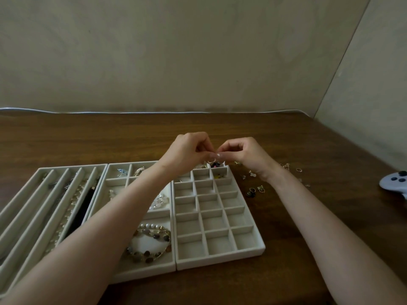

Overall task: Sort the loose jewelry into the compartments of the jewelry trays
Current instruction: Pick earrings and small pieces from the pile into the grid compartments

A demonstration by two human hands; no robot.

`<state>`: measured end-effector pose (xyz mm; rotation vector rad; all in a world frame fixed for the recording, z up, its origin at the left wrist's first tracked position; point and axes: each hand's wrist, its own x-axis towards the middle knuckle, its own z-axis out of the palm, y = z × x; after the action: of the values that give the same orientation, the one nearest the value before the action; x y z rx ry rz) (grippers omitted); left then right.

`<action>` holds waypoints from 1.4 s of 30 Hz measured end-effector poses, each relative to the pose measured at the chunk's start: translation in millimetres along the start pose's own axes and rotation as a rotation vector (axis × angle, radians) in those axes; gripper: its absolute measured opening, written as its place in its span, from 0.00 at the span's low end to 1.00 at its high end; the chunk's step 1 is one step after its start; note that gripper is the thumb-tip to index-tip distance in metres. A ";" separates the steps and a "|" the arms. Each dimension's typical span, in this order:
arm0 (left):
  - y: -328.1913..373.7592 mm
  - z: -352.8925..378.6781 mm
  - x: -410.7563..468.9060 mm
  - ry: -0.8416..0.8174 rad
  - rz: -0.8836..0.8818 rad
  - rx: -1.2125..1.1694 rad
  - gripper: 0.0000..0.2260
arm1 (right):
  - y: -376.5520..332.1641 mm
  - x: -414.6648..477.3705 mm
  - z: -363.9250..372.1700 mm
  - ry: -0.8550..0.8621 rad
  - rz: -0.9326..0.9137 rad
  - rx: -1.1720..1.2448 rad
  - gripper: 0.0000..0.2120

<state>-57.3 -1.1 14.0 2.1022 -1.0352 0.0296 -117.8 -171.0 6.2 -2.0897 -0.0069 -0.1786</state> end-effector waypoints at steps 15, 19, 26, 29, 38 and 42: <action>-23.5 -26.3 1.0 -0.437 -0.198 0.242 0.03 | 31.2 7.2 -28.9 0.044 0.146 -0.559 0.17; -23.4 -25.1 2.0 -0.392 -0.182 0.266 0.02 | 31.2 6.5 -30.5 0.058 0.135 -0.559 0.17; -22.2 -24.1 2.3 -0.341 -0.165 0.288 0.04 | 29.1 4.9 -37.0 0.064 0.110 -0.461 0.19; -22.5 -22.6 2.9 -0.281 -0.156 0.302 0.06 | 27.9 4.6 -38.5 0.074 0.087 -0.415 0.20; -25.2 -19.5 6.4 0.018 -0.158 0.287 0.04 | -6.5 -4.8 -1.9 -0.093 -0.066 -0.160 0.18; -27.5 -17.5 7.4 0.098 -0.142 0.273 0.02 | -11.5 -6.1 18.1 -0.164 -0.094 -0.245 0.15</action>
<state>-28.4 15.5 11.3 2.3906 -0.8599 0.2123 -122.5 -149.2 6.4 -2.3454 -0.1907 -0.0667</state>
